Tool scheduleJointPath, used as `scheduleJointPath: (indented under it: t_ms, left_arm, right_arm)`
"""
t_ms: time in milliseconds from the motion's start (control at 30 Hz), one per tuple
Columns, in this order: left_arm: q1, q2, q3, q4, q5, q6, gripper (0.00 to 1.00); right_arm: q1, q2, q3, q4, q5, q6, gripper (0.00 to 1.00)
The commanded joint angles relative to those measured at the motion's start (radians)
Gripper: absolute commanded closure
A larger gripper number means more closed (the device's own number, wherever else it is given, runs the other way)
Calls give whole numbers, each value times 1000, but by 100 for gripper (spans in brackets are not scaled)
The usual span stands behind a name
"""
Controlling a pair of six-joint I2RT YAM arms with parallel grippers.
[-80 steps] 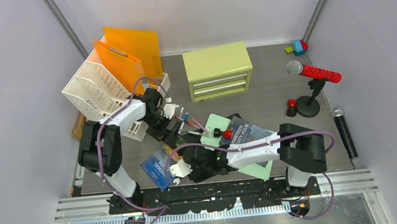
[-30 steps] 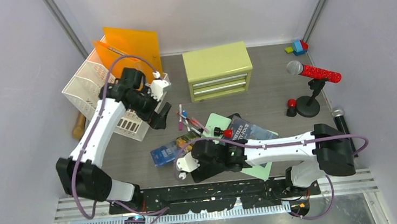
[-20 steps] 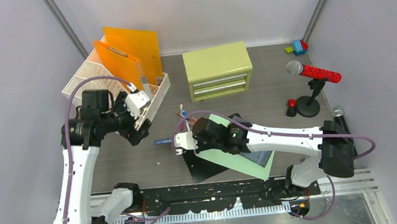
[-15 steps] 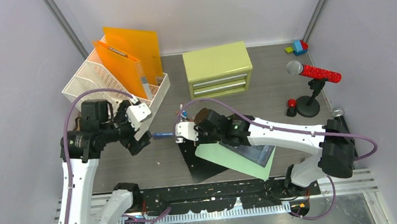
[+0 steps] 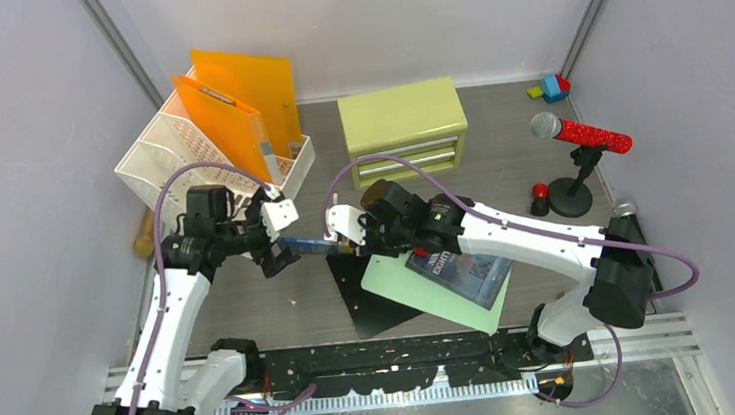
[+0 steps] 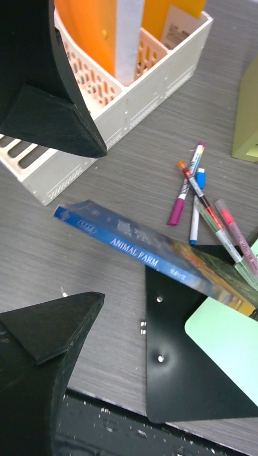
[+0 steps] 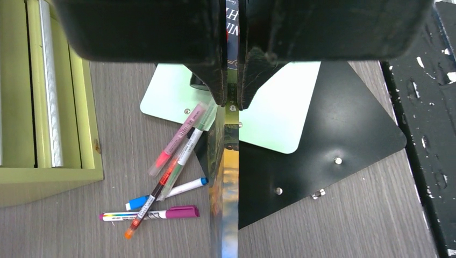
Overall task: Organize the desk
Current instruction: Pick up the book at the corner of the board.
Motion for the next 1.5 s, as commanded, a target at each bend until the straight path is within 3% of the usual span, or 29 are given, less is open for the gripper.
scheduleJointPath:
  t_ms: [0,167,233,533,833,933,967,1100,1233,1333,1400,1467]
  left_arm:
    - [4,19,-28,135,94,99,0]
    - [4,38,-95,171,105,155,1]
    - [4,51,-108,168,110,169,5]
    - [4,80,-66,122,141,81,44]
    - [-21,7,86,3,213,-39,99]
    - [-27,-23,142,-57,254,-21,100]
    - [-28,-18,173,-101,269,5,100]
    - [-41,3,249,-184,288,28,100]
    - [-80,2,253,-195,270,32,100]
    - [-106,3,244,-199,261,35,100]
    - [-111,3,243,-195,251,34,100]
    - [-110,3,244,-190,233,25,100]
  right_arm:
    - [-11,-15,67,27,-49,23,100]
    - [-17,-18,64,27,-66,29,100]
    - [-20,-19,61,28,-69,29,100]
    - [-37,-24,80,27,-73,36,100]
    - [-45,-12,117,12,-71,58,100]
    - [-45,-5,153,-3,-62,84,87]
    - [-45,-4,168,-13,-67,87,77]
    - [-45,1,198,-50,-104,98,53]
    - [-45,11,207,-65,-140,106,43]
    - [-45,21,210,-67,-156,111,42]
    - [-45,23,209,-72,-175,109,50]
    - [-46,22,203,-72,-194,111,75]
